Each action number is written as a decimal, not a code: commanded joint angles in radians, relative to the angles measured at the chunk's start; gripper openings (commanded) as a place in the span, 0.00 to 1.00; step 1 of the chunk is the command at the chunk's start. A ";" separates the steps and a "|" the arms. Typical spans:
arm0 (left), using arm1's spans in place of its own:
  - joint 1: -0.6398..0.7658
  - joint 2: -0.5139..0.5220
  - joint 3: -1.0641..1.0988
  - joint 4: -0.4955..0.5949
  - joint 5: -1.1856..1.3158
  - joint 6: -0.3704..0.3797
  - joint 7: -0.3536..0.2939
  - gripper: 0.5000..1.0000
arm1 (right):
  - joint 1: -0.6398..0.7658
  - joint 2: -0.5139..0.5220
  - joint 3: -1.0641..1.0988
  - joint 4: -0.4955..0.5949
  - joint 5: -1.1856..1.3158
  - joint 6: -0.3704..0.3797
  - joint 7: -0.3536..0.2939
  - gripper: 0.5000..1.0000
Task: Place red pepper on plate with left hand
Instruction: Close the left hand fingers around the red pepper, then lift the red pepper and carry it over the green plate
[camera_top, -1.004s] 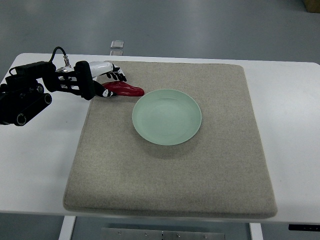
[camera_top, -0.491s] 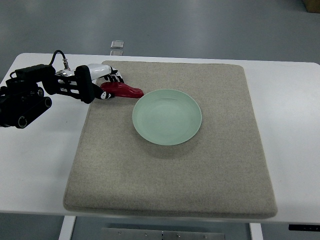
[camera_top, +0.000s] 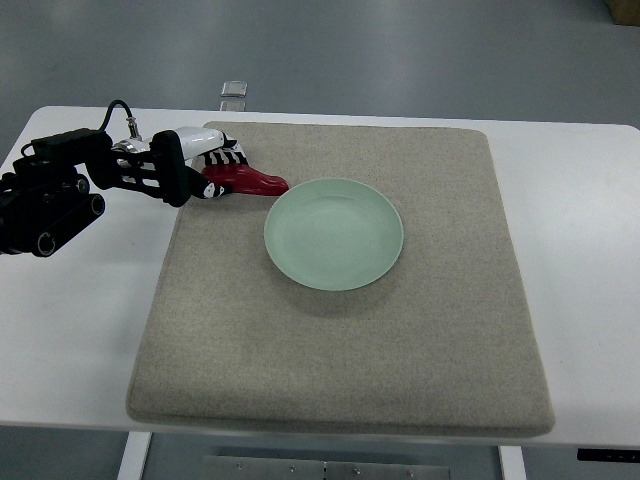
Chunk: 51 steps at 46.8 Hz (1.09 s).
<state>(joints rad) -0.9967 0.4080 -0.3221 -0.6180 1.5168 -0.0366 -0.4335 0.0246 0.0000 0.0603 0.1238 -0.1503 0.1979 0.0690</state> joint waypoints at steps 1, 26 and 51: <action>0.000 0.000 -0.002 -0.003 -0.004 0.017 -0.001 0.00 | 0.000 0.000 0.001 0.000 0.000 0.000 0.000 0.86; -0.028 0.011 -0.012 -0.178 0.006 0.069 -0.037 0.00 | 0.000 0.000 0.000 0.000 0.000 0.000 0.000 0.86; -0.020 -0.029 0.001 -0.348 0.108 0.015 -0.040 0.00 | 0.000 0.000 0.001 0.000 0.000 0.000 0.000 0.86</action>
<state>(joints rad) -1.0188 0.3900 -0.3214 -0.9663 1.6210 -0.0206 -0.4741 0.0246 0.0000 0.0611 0.1238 -0.1503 0.1979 0.0690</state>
